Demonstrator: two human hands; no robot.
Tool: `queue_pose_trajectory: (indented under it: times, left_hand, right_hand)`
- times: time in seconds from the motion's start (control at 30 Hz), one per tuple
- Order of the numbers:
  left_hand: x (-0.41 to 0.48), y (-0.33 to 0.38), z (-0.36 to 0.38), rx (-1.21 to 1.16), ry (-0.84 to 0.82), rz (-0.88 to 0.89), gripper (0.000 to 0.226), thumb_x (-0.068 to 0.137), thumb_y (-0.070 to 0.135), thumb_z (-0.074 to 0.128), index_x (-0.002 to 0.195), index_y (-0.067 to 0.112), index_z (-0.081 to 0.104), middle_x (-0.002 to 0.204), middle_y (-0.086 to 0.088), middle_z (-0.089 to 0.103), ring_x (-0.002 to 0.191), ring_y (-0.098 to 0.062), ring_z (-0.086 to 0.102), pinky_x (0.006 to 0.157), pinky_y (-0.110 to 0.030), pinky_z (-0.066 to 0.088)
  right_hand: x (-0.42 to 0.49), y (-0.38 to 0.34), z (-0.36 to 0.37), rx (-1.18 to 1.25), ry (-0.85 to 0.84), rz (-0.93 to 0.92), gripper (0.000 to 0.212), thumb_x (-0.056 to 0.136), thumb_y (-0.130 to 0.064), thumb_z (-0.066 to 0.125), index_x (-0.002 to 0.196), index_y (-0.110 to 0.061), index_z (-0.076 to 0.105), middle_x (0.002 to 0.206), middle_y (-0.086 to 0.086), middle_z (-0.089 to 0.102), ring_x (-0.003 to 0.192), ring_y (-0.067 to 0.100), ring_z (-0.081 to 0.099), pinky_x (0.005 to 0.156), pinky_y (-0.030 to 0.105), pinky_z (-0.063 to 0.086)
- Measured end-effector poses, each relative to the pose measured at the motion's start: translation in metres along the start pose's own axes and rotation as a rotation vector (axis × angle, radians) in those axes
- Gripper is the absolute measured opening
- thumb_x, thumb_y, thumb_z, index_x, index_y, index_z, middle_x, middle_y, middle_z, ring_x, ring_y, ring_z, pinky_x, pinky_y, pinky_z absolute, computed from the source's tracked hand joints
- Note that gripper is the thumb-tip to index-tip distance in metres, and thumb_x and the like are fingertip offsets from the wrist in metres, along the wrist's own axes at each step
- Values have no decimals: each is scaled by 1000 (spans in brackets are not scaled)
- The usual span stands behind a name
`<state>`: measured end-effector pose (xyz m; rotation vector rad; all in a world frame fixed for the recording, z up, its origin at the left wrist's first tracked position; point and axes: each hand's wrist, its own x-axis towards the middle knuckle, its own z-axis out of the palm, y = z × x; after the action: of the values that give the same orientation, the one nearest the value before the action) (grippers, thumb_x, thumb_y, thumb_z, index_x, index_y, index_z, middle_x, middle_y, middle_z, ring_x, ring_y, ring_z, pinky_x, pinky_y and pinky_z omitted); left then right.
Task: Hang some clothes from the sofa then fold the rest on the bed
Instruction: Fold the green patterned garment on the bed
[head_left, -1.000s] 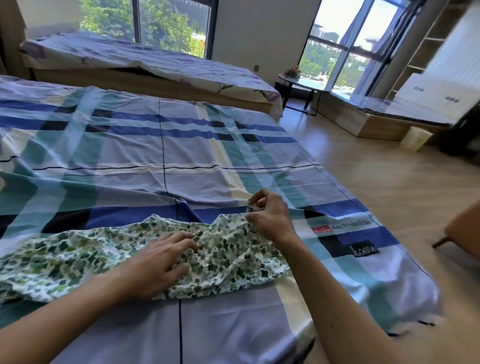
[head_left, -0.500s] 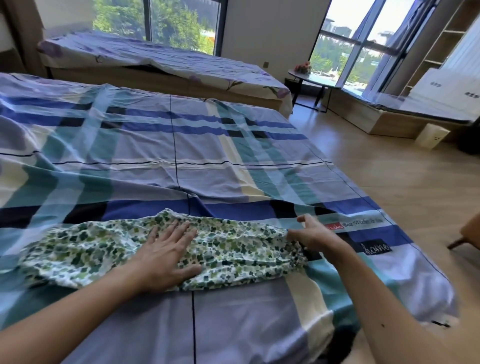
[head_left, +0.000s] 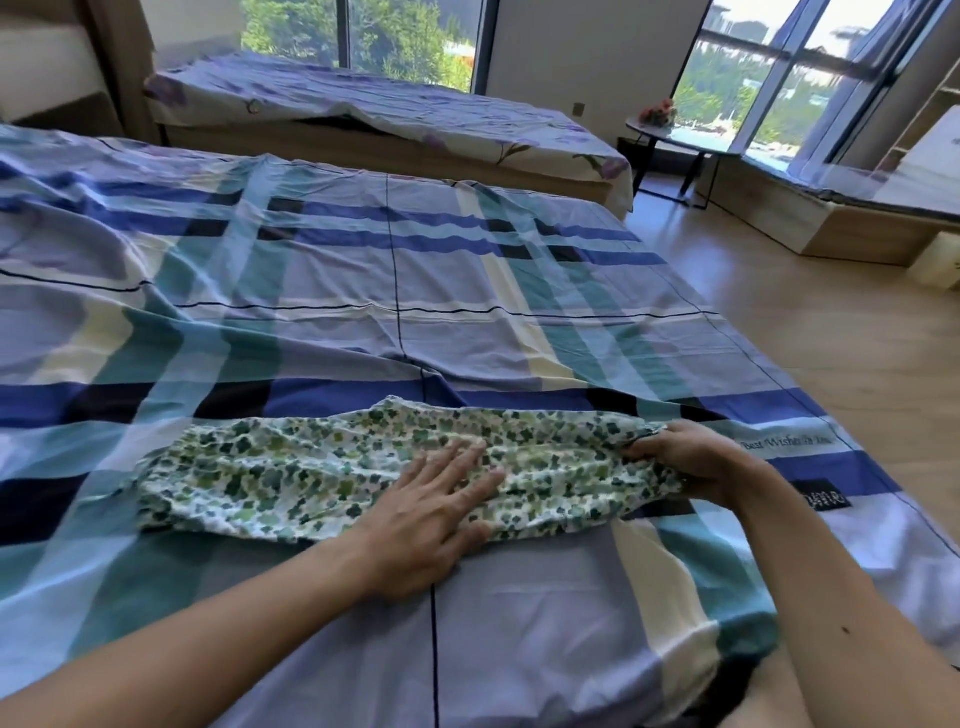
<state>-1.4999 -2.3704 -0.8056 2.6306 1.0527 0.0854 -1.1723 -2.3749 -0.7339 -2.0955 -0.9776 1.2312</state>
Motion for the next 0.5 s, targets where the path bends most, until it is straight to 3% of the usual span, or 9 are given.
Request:
queue_pose_trajectory:
  times: [0.13, 0.23, 0.3, 0.37, 0.43, 0.5]
  left_hand:
    - [-1, -3, 2, 17, -132, 30, 76, 83, 76, -2, 155, 51, -4, 164, 11, -25, 148, -15, -32, 123, -43, -16]
    - [1, 1, -8, -96, -165, 6, 71, 91, 73, 10, 157, 47, 12, 167, 9, -14, 151, -14, -23, 123, -43, -15]
    - [2, 4, -24, -332, -102, -48, 66, 96, 65, 16, 155, 39, 31, 168, 6, 10, 155, -15, 2, 124, -39, 0]
    - [3, 5, -42, -658, 7, -134, 73, 95, 66, 18, 151, 26, 42, 159, 0, 37, 146, -19, 34, 122, -38, 25]
    - [1, 3, -57, -993, 85, -234, 80, 89, 70, 20, 144, 19, 48, 146, -7, 54, 134, -21, 50, 114, -40, 40]
    - [-1, -3, -68, -1313, 122, -367, 75, 87, 71, 29, 133, 18, 56, 128, -11, 67, 118, -25, 63, 105, -44, 48]
  right_hand:
    - [-8, -5, -8, 64, 99, -28, 24, 83, 7, 70, 106, 14, 66, 76, 20, 73, 54, 25, 68, 50, 32, 60]
    - [-13, -14, -6, 112, 87, -74, 36, 79, 8, 73, 113, 13, 61, 82, 22, 73, 62, 29, 69, 57, 35, 61]
    - [-21, -29, 1, 148, 47, -135, 41, 80, 5, 72, 118, 10, 59, 88, 22, 71, 68, 28, 68, 59, 34, 60]
    - [-34, -48, 17, 183, 17, -220, 45, 81, 4, 72, 123, 2, 57, 94, 20, 69, 73, 27, 67, 60, 33, 59]
    - [-48, -65, 42, 222, -47, -323, 53, 80, 3, 73, 129, -6, 56, 102, 19, 69, 79, 26, 67, 66, 33, 57]
    - [-61, -78, 69, 200, -220, -398, 59, 80, -7, 75, 134, -14, 53, 113, 18, 69, 89, 28, 71, 68, 33, 59]
